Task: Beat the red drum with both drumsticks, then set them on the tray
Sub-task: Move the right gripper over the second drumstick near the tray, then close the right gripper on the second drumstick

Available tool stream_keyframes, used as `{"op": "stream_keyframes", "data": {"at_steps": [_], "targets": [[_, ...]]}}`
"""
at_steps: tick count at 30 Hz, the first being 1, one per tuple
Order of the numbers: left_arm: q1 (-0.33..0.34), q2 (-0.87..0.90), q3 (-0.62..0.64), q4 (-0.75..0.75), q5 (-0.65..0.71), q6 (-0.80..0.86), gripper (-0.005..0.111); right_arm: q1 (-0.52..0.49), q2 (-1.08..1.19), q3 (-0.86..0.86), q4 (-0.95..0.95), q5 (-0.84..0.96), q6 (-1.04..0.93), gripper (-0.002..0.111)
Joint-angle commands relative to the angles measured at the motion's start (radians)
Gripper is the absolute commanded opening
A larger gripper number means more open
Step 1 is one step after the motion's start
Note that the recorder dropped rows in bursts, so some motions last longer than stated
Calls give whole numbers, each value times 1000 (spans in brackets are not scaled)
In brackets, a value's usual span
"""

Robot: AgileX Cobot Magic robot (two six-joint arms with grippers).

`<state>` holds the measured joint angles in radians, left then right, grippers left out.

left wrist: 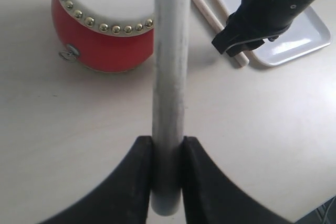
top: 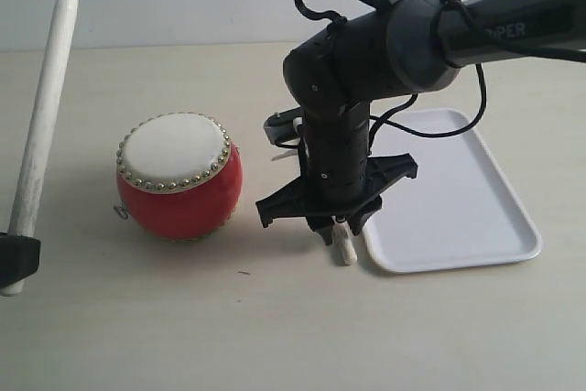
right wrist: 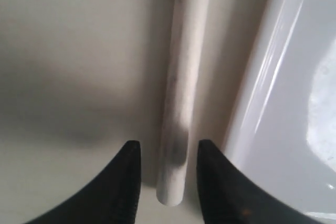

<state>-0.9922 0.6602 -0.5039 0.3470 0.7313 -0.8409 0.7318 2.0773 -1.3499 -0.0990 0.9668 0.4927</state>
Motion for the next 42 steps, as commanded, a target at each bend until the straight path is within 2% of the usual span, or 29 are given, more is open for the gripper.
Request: {"op": "stream_keyframes", "data": {"at_steps": [1,42], "targets": [[-5,-7,3,-2,0,-5,0,2,2,-11,-6,-14,20,36],[-5,-7,3,0,-10,-5,0,2,35,-11,-6,-13,43,36]]}}
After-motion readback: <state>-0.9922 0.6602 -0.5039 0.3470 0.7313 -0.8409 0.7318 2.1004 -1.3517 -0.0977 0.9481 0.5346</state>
